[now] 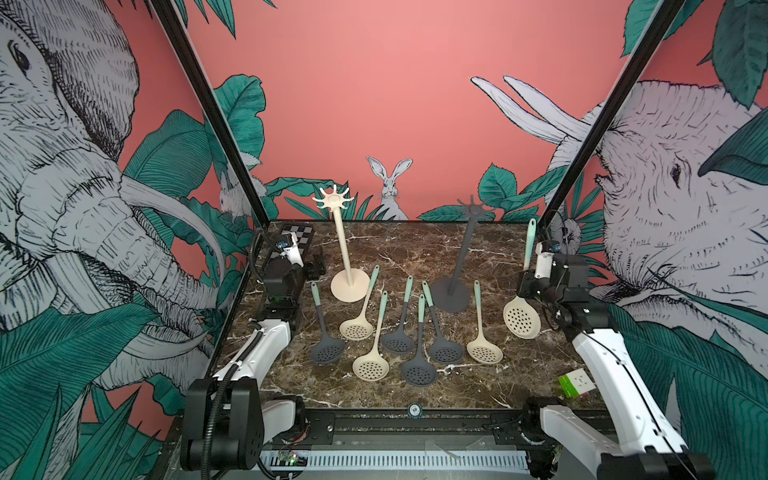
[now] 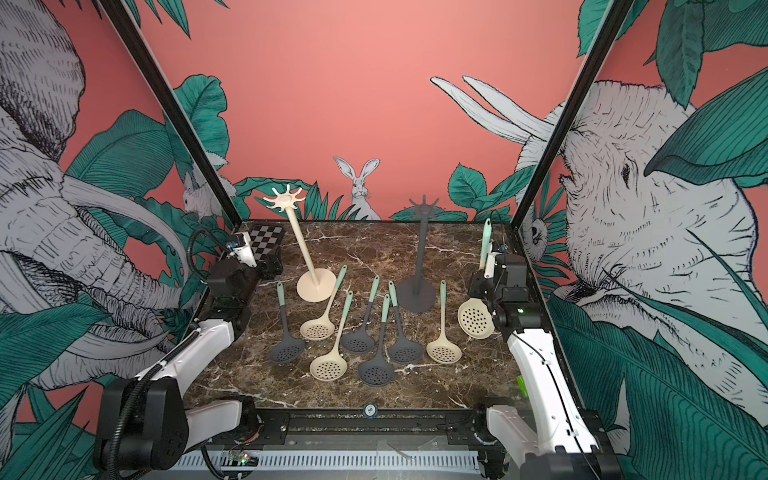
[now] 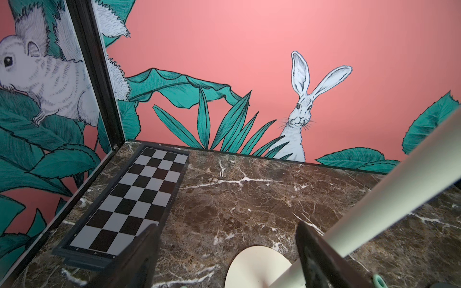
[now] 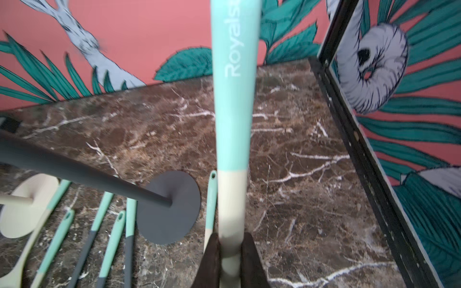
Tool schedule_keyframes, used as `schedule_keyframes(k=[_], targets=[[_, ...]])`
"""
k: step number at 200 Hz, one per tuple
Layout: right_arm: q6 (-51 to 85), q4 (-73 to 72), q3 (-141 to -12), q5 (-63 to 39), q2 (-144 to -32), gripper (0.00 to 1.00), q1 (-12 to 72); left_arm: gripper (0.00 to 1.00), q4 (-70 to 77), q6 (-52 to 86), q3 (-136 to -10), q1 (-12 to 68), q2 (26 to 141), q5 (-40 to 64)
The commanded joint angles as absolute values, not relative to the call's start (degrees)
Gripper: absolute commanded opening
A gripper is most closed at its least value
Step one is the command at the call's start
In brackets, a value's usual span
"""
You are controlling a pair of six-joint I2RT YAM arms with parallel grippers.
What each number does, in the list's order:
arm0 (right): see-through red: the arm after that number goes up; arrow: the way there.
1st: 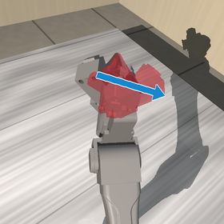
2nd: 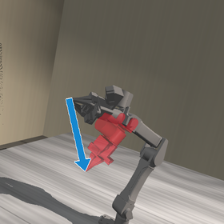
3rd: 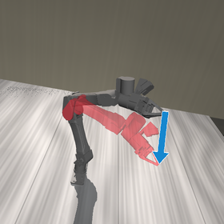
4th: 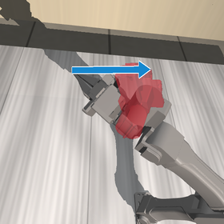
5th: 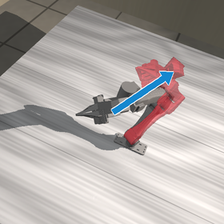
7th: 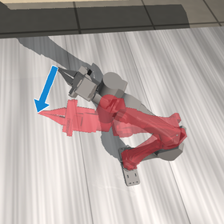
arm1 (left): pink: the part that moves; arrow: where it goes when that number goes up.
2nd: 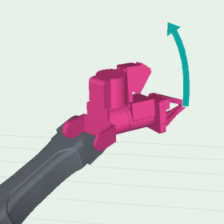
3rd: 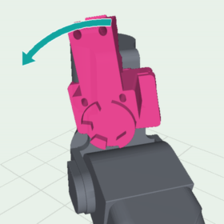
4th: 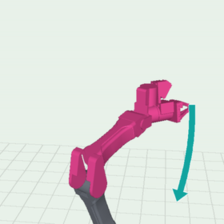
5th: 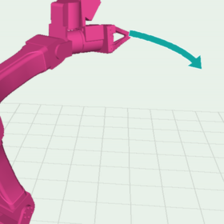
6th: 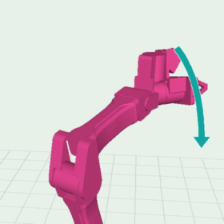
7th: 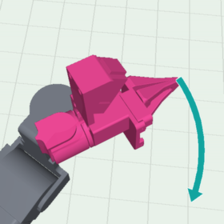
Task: Hang the skimmer on the kitchen utensil rack
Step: Pick up the skimmer from the center of the board, then hang the skimmer on the rack.
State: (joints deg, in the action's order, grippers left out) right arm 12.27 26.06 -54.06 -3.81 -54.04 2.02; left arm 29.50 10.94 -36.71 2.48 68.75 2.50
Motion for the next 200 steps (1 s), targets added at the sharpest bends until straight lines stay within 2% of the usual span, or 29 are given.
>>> schedule_keyframes(k=[1, 56, 100, 150, 200], targets=[[10.72, 20.83, -54.58, -8.28, -48.52, 0.0, 2.37, 0.87, 28.65, 10.72, -38.6, 2.55, 66.86, 2.42], [6.76, 11.94, -49.78, -15.5, -38.0, 0.0, 4.92, 0.87, 28.51, 10.44, -38.99, 2.53, 66.31, 2.34], [6.11, 9.12, -49.18, -21.74, -40.12, 0.0, 7.21, 0.87, 28.32, 9.67, -39.71, 2.54, 66.83, 1.79], [4.32, 7.34, -49.83, -20.57, -44.94, 0.0, 11.54, 0.87, 28.42, 10.56, -40.86, 2.52, 67.92, 2.88], [3.65, 8.5, -49.1, -21.02, -44.9, 0.0, 12.06, 0.87, 28.73, 11.25, -41.28, 2.5, 68.61, 3.48]])
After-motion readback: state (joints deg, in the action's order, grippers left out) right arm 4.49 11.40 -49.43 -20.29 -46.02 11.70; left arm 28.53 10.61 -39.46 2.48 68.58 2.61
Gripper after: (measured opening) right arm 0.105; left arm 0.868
